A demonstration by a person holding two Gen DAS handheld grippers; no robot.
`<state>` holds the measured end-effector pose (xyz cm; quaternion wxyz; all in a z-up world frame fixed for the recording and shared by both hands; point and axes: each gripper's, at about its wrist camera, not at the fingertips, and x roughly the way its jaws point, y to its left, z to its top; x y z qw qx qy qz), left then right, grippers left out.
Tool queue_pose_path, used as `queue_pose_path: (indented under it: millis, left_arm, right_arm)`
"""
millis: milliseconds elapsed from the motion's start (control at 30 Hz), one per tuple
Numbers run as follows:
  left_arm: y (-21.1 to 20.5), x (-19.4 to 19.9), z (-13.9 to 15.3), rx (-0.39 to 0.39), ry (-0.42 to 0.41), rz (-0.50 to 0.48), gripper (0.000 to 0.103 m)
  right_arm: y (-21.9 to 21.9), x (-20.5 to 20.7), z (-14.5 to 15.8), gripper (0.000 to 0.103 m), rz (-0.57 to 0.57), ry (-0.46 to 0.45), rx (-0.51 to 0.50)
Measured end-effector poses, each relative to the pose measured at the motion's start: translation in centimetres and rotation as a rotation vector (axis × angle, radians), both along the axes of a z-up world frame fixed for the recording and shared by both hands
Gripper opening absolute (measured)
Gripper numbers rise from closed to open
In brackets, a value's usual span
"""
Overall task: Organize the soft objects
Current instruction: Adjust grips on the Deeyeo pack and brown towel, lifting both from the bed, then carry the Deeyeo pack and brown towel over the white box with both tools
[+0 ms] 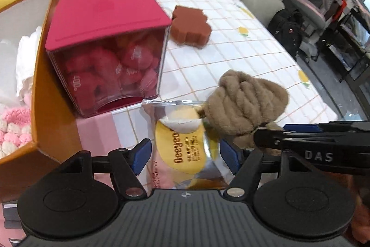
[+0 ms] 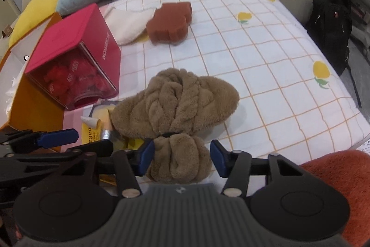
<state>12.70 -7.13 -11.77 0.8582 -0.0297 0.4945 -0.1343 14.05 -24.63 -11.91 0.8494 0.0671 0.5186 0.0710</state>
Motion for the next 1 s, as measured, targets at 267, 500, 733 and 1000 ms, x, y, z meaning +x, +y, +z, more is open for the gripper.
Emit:
queue_pose_path:
  millis: [267, 500, 733, 1000]
  left_arm:
    - [0.7, 1.1, -2.2, -0.031, 0.068, 0.026, 0.077]
    - [0.0, 0.8, -2.6, 0.011, 0.045, -0.010, 0.062]
    - [-0.1, 0.3, -2.3, 0.033, 0.006, -0.028, 0.052]
    - [1.4, -1.6, 1.2, -0.056, -0.057, -0.013, 0.049]
  right_arm:
    - [0.2, 0.8, -1.1, 0.052, 0.018, 0.037, 0.023]
    - [0.7, 1.4, -2.1, 0.046, 0.041, 0.068, 0.028]
    - [1.7, 1.3, -2.2, 0.034, 0.083, 0.063, -0.029]
    - [0.9, -0.4, 0.4, 0.031, 0.018, -0.039, -0.033]
